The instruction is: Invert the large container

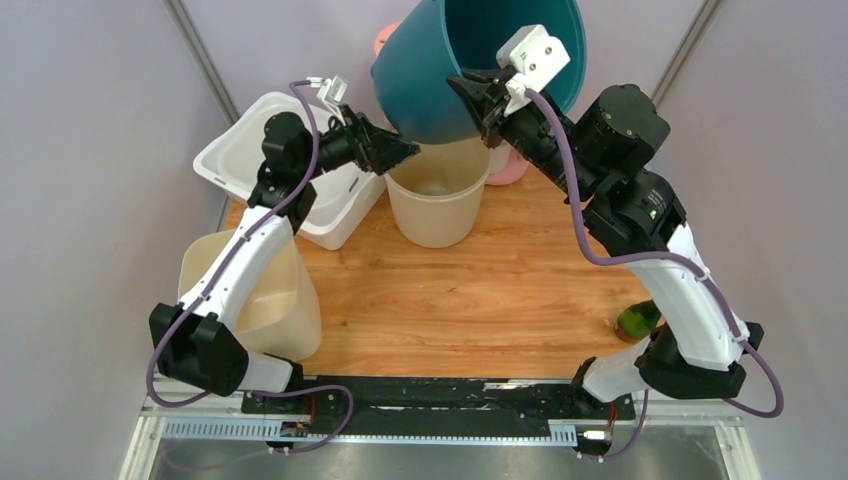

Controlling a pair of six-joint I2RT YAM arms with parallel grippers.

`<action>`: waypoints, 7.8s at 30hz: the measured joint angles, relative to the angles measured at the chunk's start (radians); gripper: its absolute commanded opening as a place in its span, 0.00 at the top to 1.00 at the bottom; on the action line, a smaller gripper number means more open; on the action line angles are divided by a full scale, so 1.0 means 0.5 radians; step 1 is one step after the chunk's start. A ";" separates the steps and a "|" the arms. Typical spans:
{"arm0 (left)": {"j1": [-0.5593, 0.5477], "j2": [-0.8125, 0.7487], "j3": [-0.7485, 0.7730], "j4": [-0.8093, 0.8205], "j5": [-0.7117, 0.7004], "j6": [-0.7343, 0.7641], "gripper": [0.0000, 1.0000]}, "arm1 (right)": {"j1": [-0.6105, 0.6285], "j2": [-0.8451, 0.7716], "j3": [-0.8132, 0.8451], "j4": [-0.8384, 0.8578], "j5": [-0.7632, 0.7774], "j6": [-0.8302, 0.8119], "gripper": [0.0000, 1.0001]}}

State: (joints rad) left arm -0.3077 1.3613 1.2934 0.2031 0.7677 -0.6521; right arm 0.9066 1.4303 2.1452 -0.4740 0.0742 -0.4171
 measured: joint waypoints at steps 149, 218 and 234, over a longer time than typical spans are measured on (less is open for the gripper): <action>-1.152 -0.558 -1.184 -0.675 -0.579 2.412 0.00 | -1.629 -0.184 -1.475 -1.070 -0.629 0.163 1.00; -1.201 -0.491 -0.410 -1.017 -1.028 1.935 0.00 | -1.920 0.005 -0.980 -1.304 -0.964 0.473 0.26; -1.201 -0.504 -0.530 -1.116 -0.857 1.800 0.00 | -2.496 0.072 -1.079 -1.796 -0.681 0.182 0.35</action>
State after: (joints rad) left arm -0.9081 1.1091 1.0283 -0.3550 0.3393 0.2478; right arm -0.3416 1.4662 1.6058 -1.3720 -0.2661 -0.3260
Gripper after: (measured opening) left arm 0.998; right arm 0.676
